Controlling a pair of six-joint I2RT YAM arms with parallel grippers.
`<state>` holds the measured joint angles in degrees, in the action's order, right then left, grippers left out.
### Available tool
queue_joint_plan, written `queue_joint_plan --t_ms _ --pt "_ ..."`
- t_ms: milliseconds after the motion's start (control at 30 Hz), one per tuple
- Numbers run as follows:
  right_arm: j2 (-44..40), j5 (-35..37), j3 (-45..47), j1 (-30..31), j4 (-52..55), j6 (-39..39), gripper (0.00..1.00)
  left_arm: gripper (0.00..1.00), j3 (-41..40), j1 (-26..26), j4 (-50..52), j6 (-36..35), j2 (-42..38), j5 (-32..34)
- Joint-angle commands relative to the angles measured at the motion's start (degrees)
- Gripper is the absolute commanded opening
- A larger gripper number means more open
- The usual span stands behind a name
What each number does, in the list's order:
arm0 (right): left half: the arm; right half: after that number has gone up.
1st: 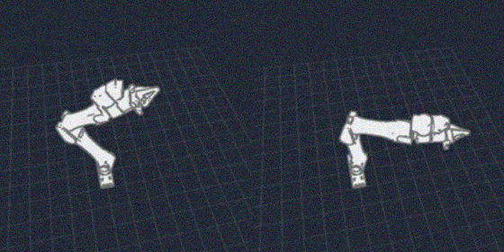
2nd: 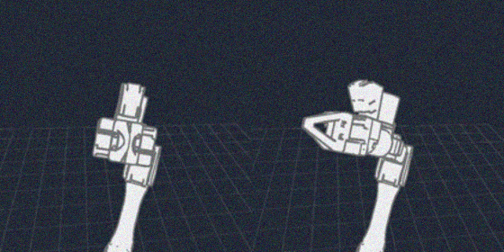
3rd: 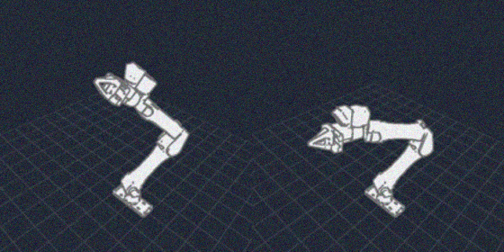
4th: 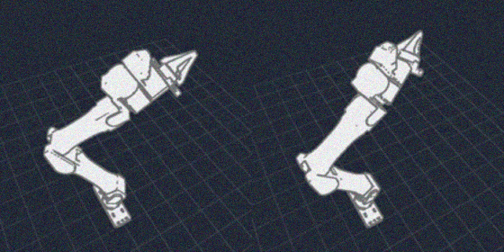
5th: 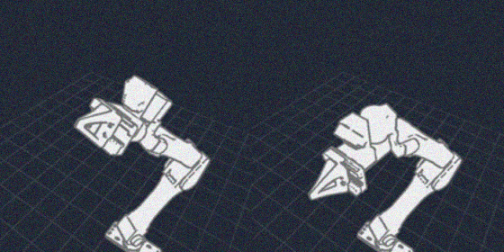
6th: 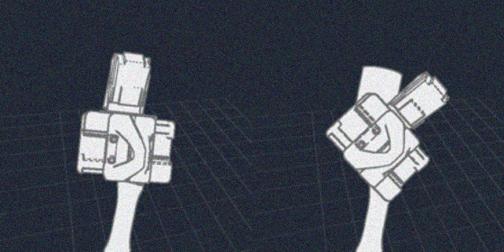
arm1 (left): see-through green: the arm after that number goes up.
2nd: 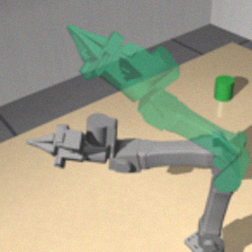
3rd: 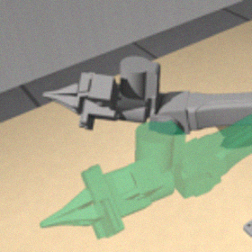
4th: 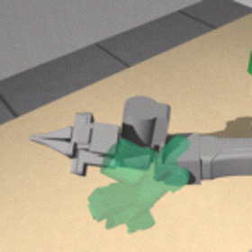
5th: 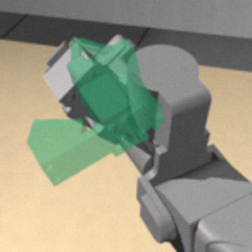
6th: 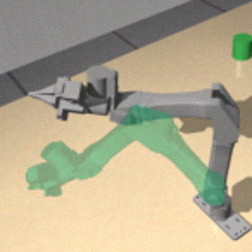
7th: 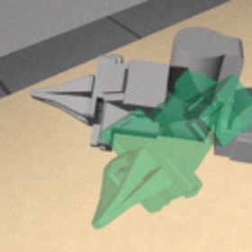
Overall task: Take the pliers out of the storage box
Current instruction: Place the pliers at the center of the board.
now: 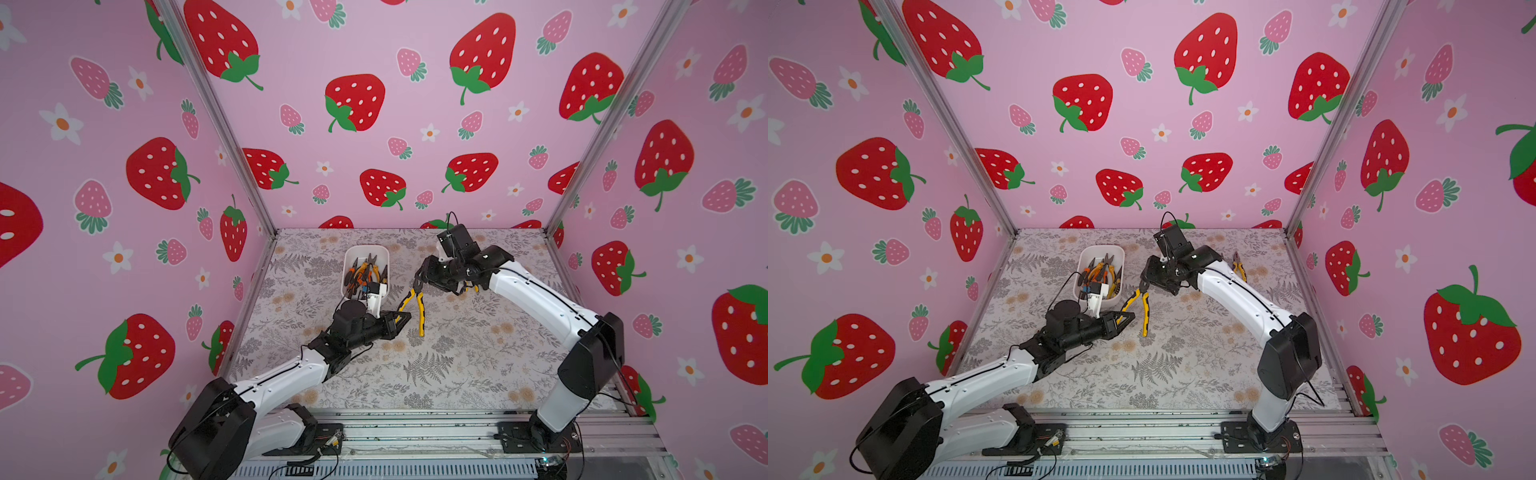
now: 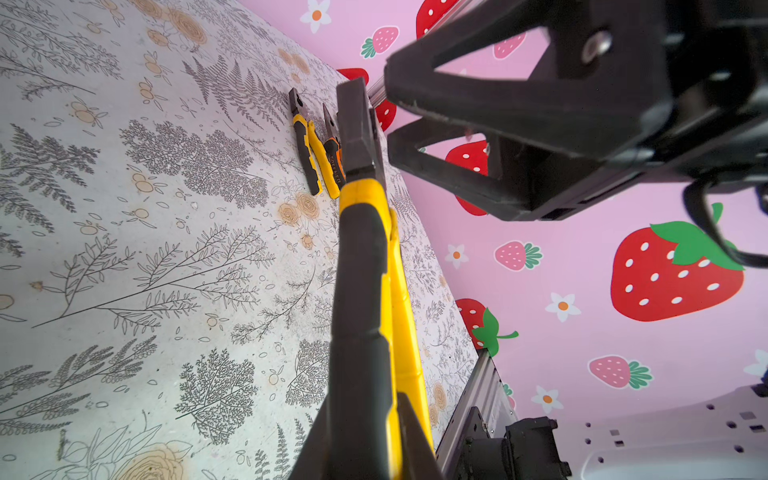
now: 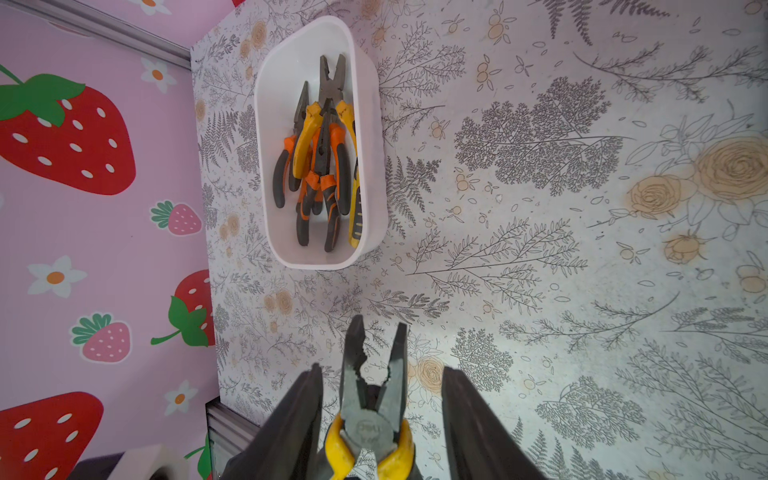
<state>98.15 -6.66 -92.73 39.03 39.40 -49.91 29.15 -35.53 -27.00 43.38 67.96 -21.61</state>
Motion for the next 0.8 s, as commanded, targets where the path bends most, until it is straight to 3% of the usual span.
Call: queue_joint_plan --t_ms 0,300,433,633,767 --pt "-1.6 -0.5 -0.2 0.8 -0.8 -0.1 0.56 0.0 2.5 -0.3 -5.3 -1.2 -0.5 -0.5" --pt "0.3 -1.0 0.8 1.7 -1.0 -1.2 0.53 0.0 3.2 -0.5 -4.5 -1.5 -0.6 -0.4" --pt "0.9 -1.1 0.2 2.1 -0.8 -1.4 0.43 0.0 3.3 -0.5 -4.5 -1.5 -0.4 -0.4" --pt "2.0 -0.4 1.0 2.5 0.2 -2.3 0.42 0.0 3.6 -0.6 -4.3 -1.7 -0.3 -0.3" --pt "1.2 1.8 2.7 2.7 0.3 -2.5 0.48 0.0 3.6 -0.6 -4.0 -1.8 -0.4 -0.3"
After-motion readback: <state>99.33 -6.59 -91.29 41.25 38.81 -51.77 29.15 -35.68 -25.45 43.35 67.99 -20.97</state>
